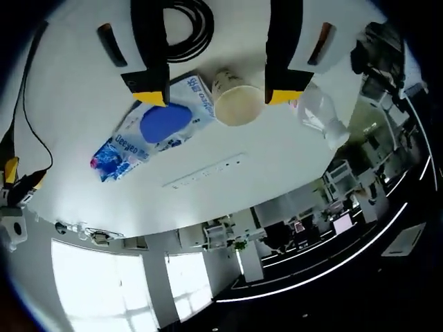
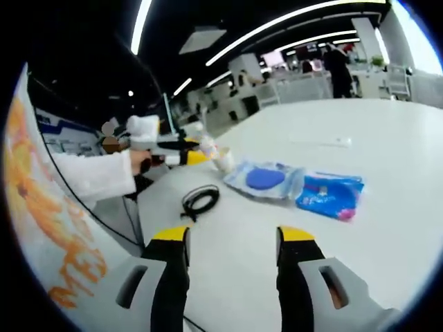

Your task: Arrange the tabletop items into an orderly group along one side of the table until the central work area is clear of visible clutter.

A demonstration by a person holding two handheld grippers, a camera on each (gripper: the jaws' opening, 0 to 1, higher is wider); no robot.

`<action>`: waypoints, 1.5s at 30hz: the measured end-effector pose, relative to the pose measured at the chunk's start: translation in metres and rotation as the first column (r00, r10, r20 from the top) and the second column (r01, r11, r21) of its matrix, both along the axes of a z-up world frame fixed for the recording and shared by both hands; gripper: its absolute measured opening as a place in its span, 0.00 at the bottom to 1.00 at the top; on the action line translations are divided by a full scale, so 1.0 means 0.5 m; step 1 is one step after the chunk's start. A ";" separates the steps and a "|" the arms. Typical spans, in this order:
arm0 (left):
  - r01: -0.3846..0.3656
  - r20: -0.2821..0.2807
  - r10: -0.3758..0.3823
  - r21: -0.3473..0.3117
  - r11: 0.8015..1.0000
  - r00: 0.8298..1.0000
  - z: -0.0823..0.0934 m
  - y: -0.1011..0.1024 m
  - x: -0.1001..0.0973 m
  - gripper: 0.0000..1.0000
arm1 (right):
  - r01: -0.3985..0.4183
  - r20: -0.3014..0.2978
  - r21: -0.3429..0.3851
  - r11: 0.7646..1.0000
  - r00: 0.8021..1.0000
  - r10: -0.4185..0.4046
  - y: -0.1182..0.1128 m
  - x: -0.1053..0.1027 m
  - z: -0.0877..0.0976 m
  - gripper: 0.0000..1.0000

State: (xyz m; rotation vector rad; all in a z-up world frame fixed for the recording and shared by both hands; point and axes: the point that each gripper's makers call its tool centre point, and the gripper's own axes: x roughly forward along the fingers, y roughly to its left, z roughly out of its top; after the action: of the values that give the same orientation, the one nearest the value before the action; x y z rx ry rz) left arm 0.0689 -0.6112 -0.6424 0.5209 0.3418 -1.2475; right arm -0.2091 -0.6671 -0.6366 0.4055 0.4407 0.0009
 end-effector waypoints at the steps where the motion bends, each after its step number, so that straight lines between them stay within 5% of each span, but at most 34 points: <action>1: -0.009 -0.007 0.009 0.000 1.000 1.000 -0.002 0.009 -0.004 0.55 | 0.004 0.000 0.001 1.000 1.000 -0.004 0.002 -0.004 0.000 0.50; 18: -0.106 -0.067 0.108 0.026 0.994 0.992 -0.026 0.130 -0.042 0.54 | 0.101 -0.001 0.055 0.993 0.995 -0.101 0.049 -0.088 -0.005 0.53; 37: -0.156 -0.107 0.160 0.048 0.987 0.981 -0.045 0.171 -0.054 0.52 | 0.175 -0.009 0.066 0.982 0.985 -0.174 0.078 -0.149 -0.002 0.53; 45: -0.227 -0.196 0.247 0.117 0.967 0.949 -0.098 0.179 -0.054 0.46 | 0.178 -0.012 0.063 0.982 0.984 -0.178 0.079 -0.159 -0.005 0.52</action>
State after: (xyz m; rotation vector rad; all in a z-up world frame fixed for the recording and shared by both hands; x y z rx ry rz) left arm 0.0417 -0.5219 -0.6912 0.4142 0.6260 -1.0566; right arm -0.2886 -0.6278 -0.6390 0.5072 0.4096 -0.1605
